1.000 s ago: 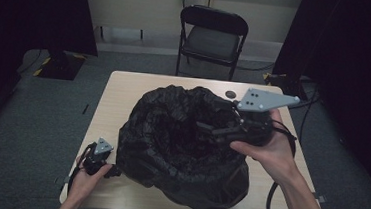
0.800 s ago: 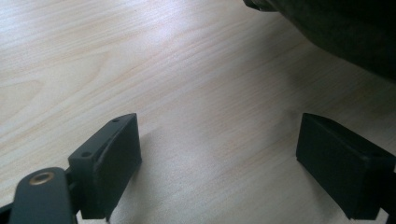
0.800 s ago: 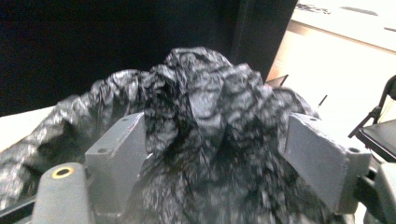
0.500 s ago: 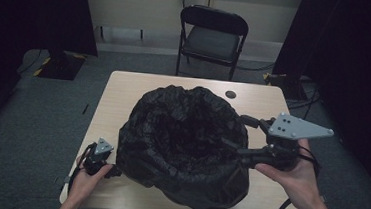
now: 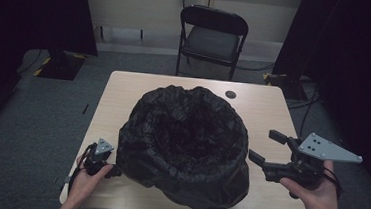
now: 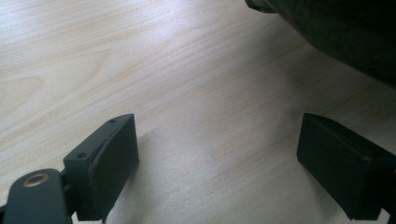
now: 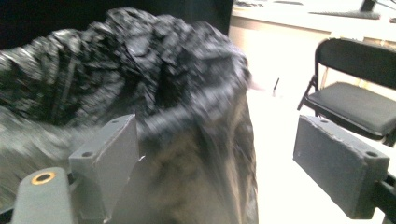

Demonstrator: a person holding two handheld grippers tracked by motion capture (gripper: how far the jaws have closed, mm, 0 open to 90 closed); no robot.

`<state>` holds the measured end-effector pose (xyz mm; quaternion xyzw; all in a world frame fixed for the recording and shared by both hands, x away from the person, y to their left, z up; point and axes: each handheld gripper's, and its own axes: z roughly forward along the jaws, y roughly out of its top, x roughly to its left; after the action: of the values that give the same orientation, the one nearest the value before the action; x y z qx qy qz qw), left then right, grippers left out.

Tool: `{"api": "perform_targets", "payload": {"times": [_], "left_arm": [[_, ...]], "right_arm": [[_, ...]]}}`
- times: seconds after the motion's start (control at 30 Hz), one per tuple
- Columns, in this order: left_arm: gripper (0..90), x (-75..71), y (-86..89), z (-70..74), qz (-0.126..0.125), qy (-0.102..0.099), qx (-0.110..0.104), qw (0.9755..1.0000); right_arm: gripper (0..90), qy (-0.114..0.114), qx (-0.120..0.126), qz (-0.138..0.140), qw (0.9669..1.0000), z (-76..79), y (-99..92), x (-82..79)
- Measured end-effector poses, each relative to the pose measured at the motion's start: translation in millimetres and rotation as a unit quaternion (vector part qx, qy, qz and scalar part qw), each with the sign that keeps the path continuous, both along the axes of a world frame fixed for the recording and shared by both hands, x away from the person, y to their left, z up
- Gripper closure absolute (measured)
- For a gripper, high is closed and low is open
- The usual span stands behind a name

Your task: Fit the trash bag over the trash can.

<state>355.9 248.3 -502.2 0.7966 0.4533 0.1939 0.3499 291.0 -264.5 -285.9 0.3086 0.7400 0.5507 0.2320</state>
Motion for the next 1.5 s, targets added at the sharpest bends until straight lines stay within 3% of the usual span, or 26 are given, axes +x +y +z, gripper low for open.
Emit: {"api": "perform_targets", "payload": {"times": [0.1, 0.13, 0.17, 0.2, 0.43, 0.6, 0.77, 1.0, 1.17, 1.23, 1.27, 1.3, 1.33, 1.37, 1.4, 1.5], "left_arm": [[12.1, 0.0, 0.0, 0.0, 0.000, 0.000, 0.000, 1.0000], [12.1, 0.0, 0.0, 0.0, 0.000, 0.000, 0.000, 1.0000], [12.1, 0.0, -0.2, 0.0, 0.001, 0.000, 0.000, 1.0000], [12.1, -0.1, -0.9, -0.1, 0.004, 0.000, -0.001, 1.0000], [11.8, -0.2, -1.3, -0.2, 0.005, 0.000, -0.001, 1.0000], [11.8, -0.2, -1.3, -0.2, 0.005, 0.000, -0.002, 1.0000], [11.8, -0.2, -1.3, -0.2, 0.005, -0.001, -0.002, 1.0000], [11.8, -0.2, -1.3, -0.2, 0.005, -0.001, -0.002, 1.0000], [11.8, -0.2, -1.3, -0.2, 0.005, 0.000, -0.002, 1.0000], [11.8, -0.2, -1.3, -0.2, 0.005, 0.000, -0.001, 1.0000], [11.8, -0.2, -1.3, -0.2, 0.005, 0.000, -0.002, 1.0000], [11.8, -0.2, -1.3, -0.2, 0.005, 0.000, -0.002, 1.0000], [11.8, -0.2, -1.3, -0.2, 0.005, 0.000, -0.001, 1.0000], [11.8, -0.1, -1.3, -0.2, 0.005, -0.001, -0.002, 1.0000], [11.8, -0.2, -1.3, -0.2, 0.005, -0.001, -0.002, 1.0000], [11.8, -0.2, -1.3, -0.2, 0.005, 0.000, -0.002, 1.0000]], "right_arm": [[13.3, 0.003, -0.010, -0.019, 0.9998, -13.6, -5.3, 1.1], [13.3, 0.004, -0.025, -0.033, 0.9991, -24.3, -7.4, 2.4], [13.3, 0.004, -0.025, -0.033, 0.9991, -24.3, -7.4, 2.4], [13.4, 0.011, -0.032, -0.047, 0.9984, -36.2, -9.5, 5.0], [13.3, 0.026, -0.019, -0.078, 0.9964, -63.9, -19.8, 13.3], [13.4, 0.048, -0.027, -0.120, 0.9913, -96.9, -32.1, 25.1], [13.4, 0.060, -0.027, -0.137, 0.9884, -113.7, -39.4, 31.6], [13.4, 0.087, -0.033, -0.169, 0.9812, -142.5, -48.5, 41.1], [13.4, 0.099, -0.035, -0.181, 0.9778, -155.1, -53.1, 45.1], [13.4, 0.105, -0.041, -0.190, 0.9752, -161.4, -56.0, 47.8], [13.4, 0.107, -0.052, -0.204, 0.9717, -168.2, -59.3, 50.8], [13.4, 0.107, -0.052, -0.204, 0.9717, -168.2, -59.3, 50.8], [13.5, 0.113, -0.060, -0.219, 0.9674, -176.0, -63.0, 53.8], [13.5, 0.113, -0.060, -0.219, 0.9674, -176.0, -63.0, 53.8], [13.7, 0.119, -0.066, -0.226, 0.9644, -182.0, -65.2, 55.7], [13.5, 0.123, -0.072, -0.233, 0.9620, -187.1, -68.0, 58.0]]}}
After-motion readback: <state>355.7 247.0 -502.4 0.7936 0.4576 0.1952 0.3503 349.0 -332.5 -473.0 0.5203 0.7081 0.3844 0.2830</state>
